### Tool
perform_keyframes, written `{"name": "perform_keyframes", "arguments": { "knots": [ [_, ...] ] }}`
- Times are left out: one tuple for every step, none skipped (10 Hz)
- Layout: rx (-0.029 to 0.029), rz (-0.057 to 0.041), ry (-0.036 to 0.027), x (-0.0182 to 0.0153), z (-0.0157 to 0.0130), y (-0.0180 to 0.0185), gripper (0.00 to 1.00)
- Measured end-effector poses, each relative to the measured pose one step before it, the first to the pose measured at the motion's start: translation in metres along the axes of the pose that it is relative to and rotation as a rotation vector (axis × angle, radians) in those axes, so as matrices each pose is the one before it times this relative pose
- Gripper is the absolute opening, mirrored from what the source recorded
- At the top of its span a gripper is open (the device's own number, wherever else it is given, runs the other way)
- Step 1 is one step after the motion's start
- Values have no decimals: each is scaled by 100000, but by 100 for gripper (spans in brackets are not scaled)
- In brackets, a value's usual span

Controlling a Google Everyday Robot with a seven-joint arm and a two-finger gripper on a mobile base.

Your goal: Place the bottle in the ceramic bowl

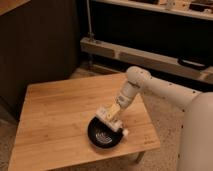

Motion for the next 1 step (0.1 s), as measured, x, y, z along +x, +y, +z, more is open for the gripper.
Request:
{"name": "perform_keyframes", "arguments": {
  "knots": [
    [-98, -340, 285, -153, 136, 125, 80]
  ]
}}
